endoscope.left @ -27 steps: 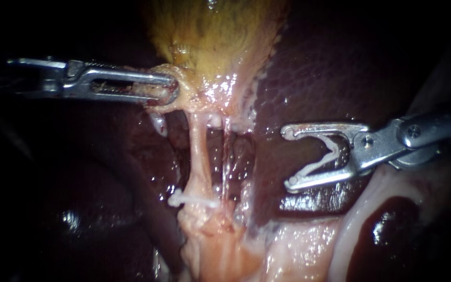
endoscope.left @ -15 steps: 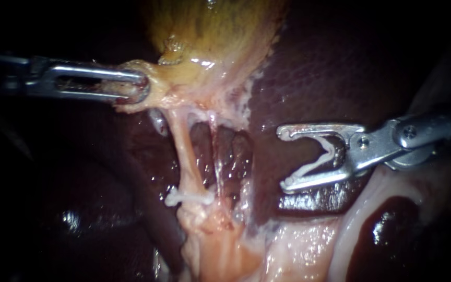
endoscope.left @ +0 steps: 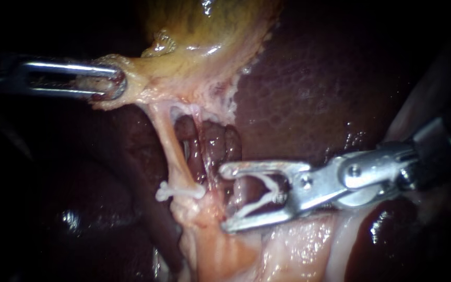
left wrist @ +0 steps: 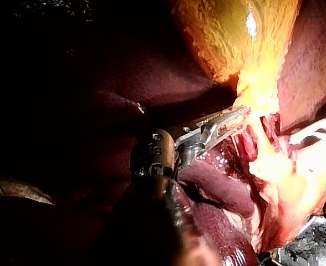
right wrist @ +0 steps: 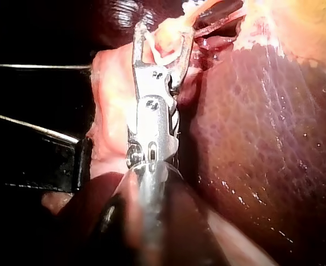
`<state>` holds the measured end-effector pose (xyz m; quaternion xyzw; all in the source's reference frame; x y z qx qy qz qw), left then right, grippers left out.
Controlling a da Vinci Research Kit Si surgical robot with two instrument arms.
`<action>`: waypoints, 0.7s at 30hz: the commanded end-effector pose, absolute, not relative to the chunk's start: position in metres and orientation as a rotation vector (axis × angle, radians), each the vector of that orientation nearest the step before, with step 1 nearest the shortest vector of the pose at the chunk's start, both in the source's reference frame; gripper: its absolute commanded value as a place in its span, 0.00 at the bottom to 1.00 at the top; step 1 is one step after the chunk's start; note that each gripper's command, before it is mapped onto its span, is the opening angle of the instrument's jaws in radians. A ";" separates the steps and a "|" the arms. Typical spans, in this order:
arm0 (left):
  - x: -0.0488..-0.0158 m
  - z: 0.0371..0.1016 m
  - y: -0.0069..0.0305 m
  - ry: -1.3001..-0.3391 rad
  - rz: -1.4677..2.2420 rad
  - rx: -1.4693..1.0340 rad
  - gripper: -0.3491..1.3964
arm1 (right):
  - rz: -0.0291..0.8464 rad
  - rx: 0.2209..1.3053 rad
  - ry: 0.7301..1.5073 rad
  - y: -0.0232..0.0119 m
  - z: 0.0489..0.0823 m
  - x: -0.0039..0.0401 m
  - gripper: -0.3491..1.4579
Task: Clipping second clip left tube
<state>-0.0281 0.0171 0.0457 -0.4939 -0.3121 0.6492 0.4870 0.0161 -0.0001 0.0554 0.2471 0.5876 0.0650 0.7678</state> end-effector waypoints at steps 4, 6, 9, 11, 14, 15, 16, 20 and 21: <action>-0.0283 0.0454 0.0170 -0.756 1.578 -1.200 0.00 | 0.168 0.543 1.267 0.0005 0.0562 0.0174 0.47; -0.0283 0.0454 0.0170 -0.755 1.578 -1.200 0.00 | 0.176 0.544 1.264 0.0009 0.0568 0.0178 0.47; -0.0284 0.0453 0.0169 -0.755 1.578 -1.200 0.00 | 0.184 0.545 1.262 0.0014 0.0576 0.0182 0.47; -0.0284 0.0453 0.0169 -0.754 1.578 -1.200 0.00 | 0.186 0.543 1.261 0.0017 0.0584 0.0184 0.47; -0.0284 0.0453 0.0169 -0.754 1.578 -1.200 0.00 | 0.193 0.542 1.258 0.0022 0.0595 0.0187 0.47; -0.0284 0.0453 0.0169 -0.754 1.578 -1.200 0.00 | 0.193 0.542 1.258 0.0023 0.0599 0.0187 0.47; -0.0284 0.0453 0.0169 -0.754 1.578 -1.200 0.00 | 0.198 0.544 1.256 0.0025 0.0603 0.0188 0.47; -0.0284 0.0453 0.0169 -0.751 1.578 -1.199 0.00 | 0.199 0.542 1.255 0.0027 0.0611 0.0197 0.47; -0.0284 0.0453 0.0169 -0.750 1.577 -1.199 0.00 | 0.196 0.546 1.256 0.0027 0.0611 0.0200 0.47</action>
